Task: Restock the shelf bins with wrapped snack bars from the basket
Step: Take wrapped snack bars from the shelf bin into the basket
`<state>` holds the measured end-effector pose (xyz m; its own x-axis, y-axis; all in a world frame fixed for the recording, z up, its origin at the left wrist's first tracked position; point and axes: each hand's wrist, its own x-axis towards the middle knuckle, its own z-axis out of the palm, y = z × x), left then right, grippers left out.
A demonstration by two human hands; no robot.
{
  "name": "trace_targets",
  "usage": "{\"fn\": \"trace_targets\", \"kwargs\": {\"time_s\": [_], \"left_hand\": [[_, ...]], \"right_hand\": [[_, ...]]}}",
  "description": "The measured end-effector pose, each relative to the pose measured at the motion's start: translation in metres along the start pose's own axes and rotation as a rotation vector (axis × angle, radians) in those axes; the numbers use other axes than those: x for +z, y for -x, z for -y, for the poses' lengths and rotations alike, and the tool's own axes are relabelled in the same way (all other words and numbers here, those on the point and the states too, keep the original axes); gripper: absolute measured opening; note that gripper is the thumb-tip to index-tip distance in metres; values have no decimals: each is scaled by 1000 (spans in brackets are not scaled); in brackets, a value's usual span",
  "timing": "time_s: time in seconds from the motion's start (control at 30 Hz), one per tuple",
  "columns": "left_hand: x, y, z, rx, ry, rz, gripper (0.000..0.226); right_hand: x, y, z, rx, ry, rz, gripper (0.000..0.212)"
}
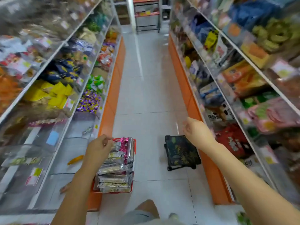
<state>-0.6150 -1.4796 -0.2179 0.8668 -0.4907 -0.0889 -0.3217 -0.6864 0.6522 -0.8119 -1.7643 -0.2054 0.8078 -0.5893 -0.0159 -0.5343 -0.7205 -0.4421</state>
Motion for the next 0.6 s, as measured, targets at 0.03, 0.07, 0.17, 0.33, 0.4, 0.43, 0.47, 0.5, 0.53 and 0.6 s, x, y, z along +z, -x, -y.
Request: {"fn": "trace_targets", "kwargs": {"time_s": [0.03,0.07,0.17,0.33,0.4,0.43,0.47,0.5,0.53,0.6], "left_hand": [[-2,-4,1,-31,-11,-36,11],[-5,-7,4,-68,-9,-71,11],[-9,-21,24,-190,18,-146,11],[-12,-50,67,-349,2,-201,9],[-14,-67,82,-402,22,-218,9],[-15,-76,89,-426,41,-231,9],[-18,-85,95,-442,57,-248,9],[-20,-95,101,-457,67,-264,8],[-23,-104,107,-477,75,-276,8],[-29,-120,117,-527,91,-296,9]], "right_hand": [[2,-17,0,-21,-4,15,24],[4,-35,1,-42,-2,31,25],[17,-87,12,-126,-11,59,29],[54,-176,42,-241,-23,167,33],[72,-209,60,-276,13,224,33],[80,-225,70,-290,29,259,32],[88,-241,81,-306,45,293,32],[98,-258,92,-327,68,325,32],[107,-273,104,-351,92,357,32],[123,-299,128,-412,134,408,32]]}}
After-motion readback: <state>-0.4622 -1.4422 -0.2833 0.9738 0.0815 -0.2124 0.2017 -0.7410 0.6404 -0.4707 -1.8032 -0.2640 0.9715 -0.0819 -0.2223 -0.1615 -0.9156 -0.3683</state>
